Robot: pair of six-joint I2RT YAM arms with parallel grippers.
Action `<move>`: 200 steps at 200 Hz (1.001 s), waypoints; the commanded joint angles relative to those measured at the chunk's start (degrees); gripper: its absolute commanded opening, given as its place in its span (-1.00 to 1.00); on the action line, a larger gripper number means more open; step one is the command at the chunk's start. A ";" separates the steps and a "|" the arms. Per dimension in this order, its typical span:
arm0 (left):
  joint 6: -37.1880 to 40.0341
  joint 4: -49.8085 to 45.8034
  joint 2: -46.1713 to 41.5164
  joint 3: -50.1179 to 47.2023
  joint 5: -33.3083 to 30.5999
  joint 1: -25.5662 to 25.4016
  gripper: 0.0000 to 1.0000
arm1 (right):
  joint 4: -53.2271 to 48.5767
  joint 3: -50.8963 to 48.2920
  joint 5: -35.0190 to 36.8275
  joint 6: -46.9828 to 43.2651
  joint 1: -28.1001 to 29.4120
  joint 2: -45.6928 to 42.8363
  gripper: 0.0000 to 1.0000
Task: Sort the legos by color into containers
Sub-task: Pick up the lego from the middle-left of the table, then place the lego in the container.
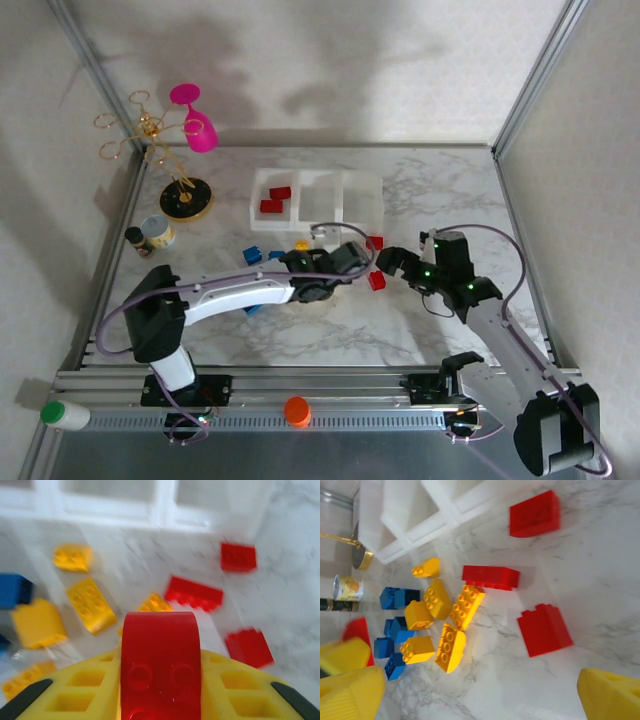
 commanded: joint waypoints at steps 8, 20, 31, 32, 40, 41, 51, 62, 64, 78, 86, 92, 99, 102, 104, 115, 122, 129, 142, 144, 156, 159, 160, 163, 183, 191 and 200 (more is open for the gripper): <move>5.62 -3.81 -2.82 0.36 -4.93 6.40 -0.34 | 6.41 4.51 1.52 1.41 5.85 4.54 0.97; 7.57 -2.77 -3.26 0.58 -4.34 9.59 -0.34 | 7.91 5.90 3.56 2.07 8.39 6.46 0.97; 9.42 -1.21 -2.82 0.84 -3.17 12.91 -0.33 | 9.91 6.67 4.11 2.85 9.90 8.17 0.97; 9.56 -1.11 -2.76 0.86 -3.06 13.16 -0.33 | 10.13 6.69 4.13 2.94 9.97 8.32 0.97; 10.33 -0.65 -1.73 1.47 -2.42 15.25 -0.34 | 11.72 6.97 4.16 3.85 10.79 9.56 0.97; 10.41 -0.61 -1.60 1.66 -2.37 15.56 -0.33 | 11.92 6.97 4.16 3.97 10.90 9.72 0.98; 11.65 -0.14 0.01 2.81 -2.25 17.81 -0.33 | 13.62 7.39 4.23 4.82 11.63 11.28 0.98; 12.65 0.16 1.95 4.46 -1.49 20.43 -0.33 | 14.88 8.01 4.67 5.39 12.59 12.88 0.98; 12.88 0.32 2.37 4.81 -1.28 20.85 -0.33 | 15.05 8.16 4.79 5.46 12.79 13.18 0.97; 14.61 1.60 4.82 6.83 -0.59 23.53 -0.34 | 15.71 9.30 5.54 5.34 13.73 15.02 0.98; 15.21 1.86 6.36 8.25 0.06 24.84 -0.34 | 15.71 9.88 6.04 5.28 14.03 15.91 0.97; 15.74 2.18 7.51 9.32 0.18 25.91 -0.33 | 15.84 10.13 6.25 5.26 14.10 16.38 0.98; 16.17 2.69 8.88 10.51 0.58 26.89 -0.33 | 16.00 10.38 6.36 5.29 14.22 16.86 0.98; 16.40 3.06 9.42 10.93 0.83 27.40 -0.33 | 16.02 10.45 6.50 5.24 14.22 16.98 0.98; 16.70 3.33 9.88 11.29 1.03 27.65 -0.33 | 16.06 10.49 6.59 5.27 14.21 17.08 0.97; 17.59 4.32 12.34 13.21 2.31 29.10 -0.33 | 16.07 10.67 6.90 5.43 14.18 17.50 0.98; 18.08 4.42 14.08 14.70 3.18 30.00 -0.33 | 16.14 10.75 6.96 5.34 14.25 17.61 0.98; 18.89 4.44 15.71 16.30 3.98 30.82 -0.32 | 16.07 10.77 6.97 5.40 14.20 17.61 0.97; 20.36 4.62 18.19 18.92 4.93 32.17 -0.32 | 15.90 10.61 6.96 5.38 14.21 17.23 0.97; 20.59 4.73 18.49 19.20 5.02 32.34 -0.31 | 15.90 10.55 7.01 5.40 14.18 17.10 0.97; 21.21 5.18 20.37 20.67 4.95 33.15 -0.30 | 15.57 10.26 7.50 5.24 14.22 16.61 0.97; 21.30 5.16 20.85 20.93 4.92 33.39 -0.30 | 15.42 10.19 7.62 5.15 14.22 16.50 0.97; 21.30 5.15 21.02 21.06 4.90 33.46 -0.30 | 15.40 10.17 7.69 5.14 14.20 16.44 0.97; 21.31 5.02 21.51 21.42 4.88 33.72 -0.30 | 15.25 10.15 7.90 5.09 14.22 16.32 0.97; 21.94 4.33 24.44 24.06 4.66 34.45 -0.29 | 14.49 9.80 8.77 4.72 14.19 15.68 0.98; 22.48 4.44 25.33 24.63 4.14 34.50 -0.27 | 14.33 9.63 8.93 4.56 14.22 15.44 0.97; 23.04 4.04 26.27 25.42 4.07 34.54 -0.26 | 14.10 9.57 9.09 4.43 14.23 15.18 0.98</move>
